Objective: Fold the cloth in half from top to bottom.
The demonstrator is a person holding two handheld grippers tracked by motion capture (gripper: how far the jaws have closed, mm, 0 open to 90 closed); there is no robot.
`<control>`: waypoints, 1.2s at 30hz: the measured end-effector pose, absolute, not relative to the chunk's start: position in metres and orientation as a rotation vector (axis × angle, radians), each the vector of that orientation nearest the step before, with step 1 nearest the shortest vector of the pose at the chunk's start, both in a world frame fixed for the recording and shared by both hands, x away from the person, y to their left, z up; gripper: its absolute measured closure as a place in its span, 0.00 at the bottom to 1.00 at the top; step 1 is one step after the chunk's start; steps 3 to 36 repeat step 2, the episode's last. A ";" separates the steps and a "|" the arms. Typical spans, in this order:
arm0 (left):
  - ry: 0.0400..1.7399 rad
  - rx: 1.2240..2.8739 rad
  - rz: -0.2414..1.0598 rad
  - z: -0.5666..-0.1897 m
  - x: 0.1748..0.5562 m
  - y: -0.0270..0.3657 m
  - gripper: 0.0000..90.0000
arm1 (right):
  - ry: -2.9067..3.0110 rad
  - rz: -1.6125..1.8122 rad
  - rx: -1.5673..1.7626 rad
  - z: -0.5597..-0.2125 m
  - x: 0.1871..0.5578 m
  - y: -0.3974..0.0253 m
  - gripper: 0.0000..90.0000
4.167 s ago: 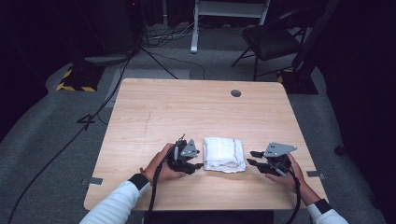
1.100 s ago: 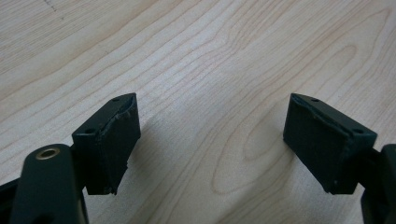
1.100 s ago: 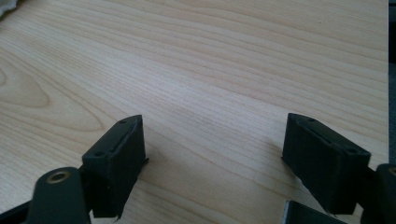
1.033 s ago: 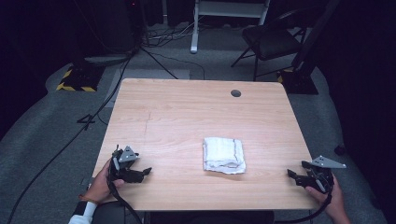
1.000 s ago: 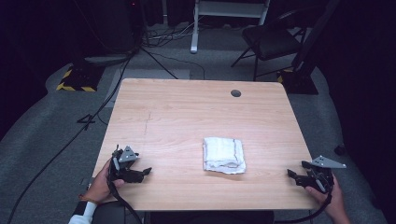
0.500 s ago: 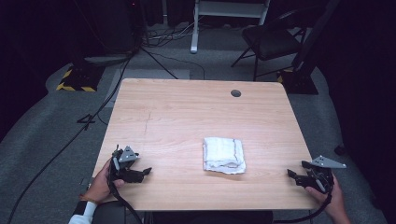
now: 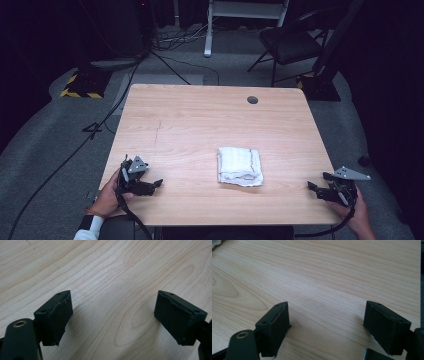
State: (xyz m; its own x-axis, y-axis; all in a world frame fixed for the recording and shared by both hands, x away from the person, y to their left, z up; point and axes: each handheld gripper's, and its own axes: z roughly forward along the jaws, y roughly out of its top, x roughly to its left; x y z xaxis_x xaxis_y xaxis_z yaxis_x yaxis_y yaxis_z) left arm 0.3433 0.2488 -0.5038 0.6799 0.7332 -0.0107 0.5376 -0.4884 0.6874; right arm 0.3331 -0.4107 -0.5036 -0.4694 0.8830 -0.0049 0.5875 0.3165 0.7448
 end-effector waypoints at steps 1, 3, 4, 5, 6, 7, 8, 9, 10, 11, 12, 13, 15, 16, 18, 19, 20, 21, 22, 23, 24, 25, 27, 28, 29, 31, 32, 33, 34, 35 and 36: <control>0.972 2.211 0.372 -0.504 0.343 0.249 0.16 | 2.175 0.968 1.304 -0.504 0.333 -0.411 0.23; 0.972 2.211 0.372 -0.504 0.343 0.249 0.17 | 2.175 0.968 1.303 -0.504 0.333 -0.411 0.23; 0.972 2.211 0.372 -0.504 0.343 0.249 0.17 | 2.175 0.968 1.303 -0.504 0.333 -0.411 0.23; 0.972 2.211 0.372 -0.504 0.343 0.249 0.17 | 2.175 0.968 1.303 -0.504 0.333 -0.411 0.23; 0.972 2.211 0.372 -0.504 0.343 0.249 0.17 | 2.175 0.968 1.303 -0.504 0.333 -0.411 0.23; 0.972 2.211 0.372 -0.504 0.343 0.249 0.17 | 2.175 0.968 1.303 -0.504 0.333 -0.411 0.23; 0.972 2.211 0.372 -0.504 0.343 0.249 0.17 | 2.175 0.968 1.303 -0.504 0.333 -0.411 0.23; 0.972 2.211 0.372 -0.504 0.343 0.249 0.17 | 2.175 0.968 1.303 -0.504 0.333 -0.411 0.23; 0.972 2.211 0.372 -0.504 0.343 0.249 0.17 | 2.175 0.968 1.303 -0.504 0.333 -0.411 0.23; 0.972 2.211 0.372 -0.504 0.343 0.249 0.17 | 2.175 0.968 1.303 -0.504 0.333 -0.411 0.23; 0.972 2.211 0.372 -0.504 0.343 0.249 0.17 | 2.175 0.968 1.303 -0.504 0.333 -0.411 0.23; 0.972 2.211 0.372 -0.504 0.343 0.249 0.17 | 2.175 0.968 1.303 -0.504 0.333 -0.411 0.23; 0.972 2.211 0.372 -0.504 0.343 0.249 0.17 | 2.175 0.968 1.303 -0.504 0.333 -0.411 0.23; 0.972 2.211 0.372 -0.504 0.343 0.249 0.17 | 2.175 0.968 1.303 -0.504 0.333 -0.411 0.23; 0.972 2.211 0.372 -0.504 0.343 0.249 0.17 | 2.175 0.968 1.303 -0.504 0.333 -0.411 0.23; 0.972 2.211 0.372 -0.504 0.343 0.249 0.17 | 2.175 0.968 1.303 -0.504 0.333 -0.411 0.23; 0.972 2.211 0.372 -0.504 0.343 0.249 0.17 | 2.175 0.968 1.303 -0.504 0.333 -0.411 0.23; 0.972 2.211 0.372 -0.504 0.343 0.249 0.17 | 2.175 0.968 1.303 -0.504 0.333 -0.411 0.23; 0.972 2.211 0.372 -0.504 0.343 0.249 0.17 | 2.175 0.968 1.303 -0.504 0.333 -0.411 0.23; 0.972 2.211 0.372 -0.504 0.343 0.249 0.17 | 2.175 0.968 1.303 -0.504 0.333 -0.411 0.23; 0.972 2.211 0.372 -0.504 0.343 0.249 0.17 | 2.175 0.968 1.303 -0.504 0.333 -0.411 0.23; 0.972 2.211 0.372 -0.504 0.343 0.249 0.17 | 2.175 0.968 1.303 -0.504 0.333 -0.411 0.23; 0.972 2.211 0.372 -0.504 0.343 0.249 0.17 | 2.175 0.968 1.303 -0.504 0.333 -0.411 0.23; 0.972 2.211 0.372 -0.504 0.343 0.249 0.17 | 2.175 0.968 1.303 -0.504 0.333 -0.411 0.23; 0.972 2.211 0.372 -0.504 0.343 0.249 0.17 | 2.175 0.968 1.303 -0.504 0.333 -0.411 0.23; 0.972 2.211 0.372 -0.504 0.343 0.249 0.17 | 2.175 0.968 1.303 -0.504 0.333 -0.411 0.23; 0.972 2.211 0.372 -0.504 0.343 0.249 0.17 | 2.175 0.968 1.303 -0.504 0.333 -0.411 0.23; 0.972 2.211 0.372 -0.504 0.343 0.249 0.17 | 2.175 0.968 1.303 -0.504 0.333 -0.411 0.23; 0.972 2.211 0.372 -0.504 0.343 0.249 0.17 | 2.175 0.968 1.303 -0.504 0.333 -0.411 0.23; 0.972 2.211 0.372 -0.504 0.343 0.249 0.17 | 2.175 0.968 1.303 -0.504 0.333 -0.411 0.23; 0.972 2.211 0.372 -0.504 0.343 0.249 0.17 | 2.175 0.968 1.303 -0.504 0.333 -0.411 0.23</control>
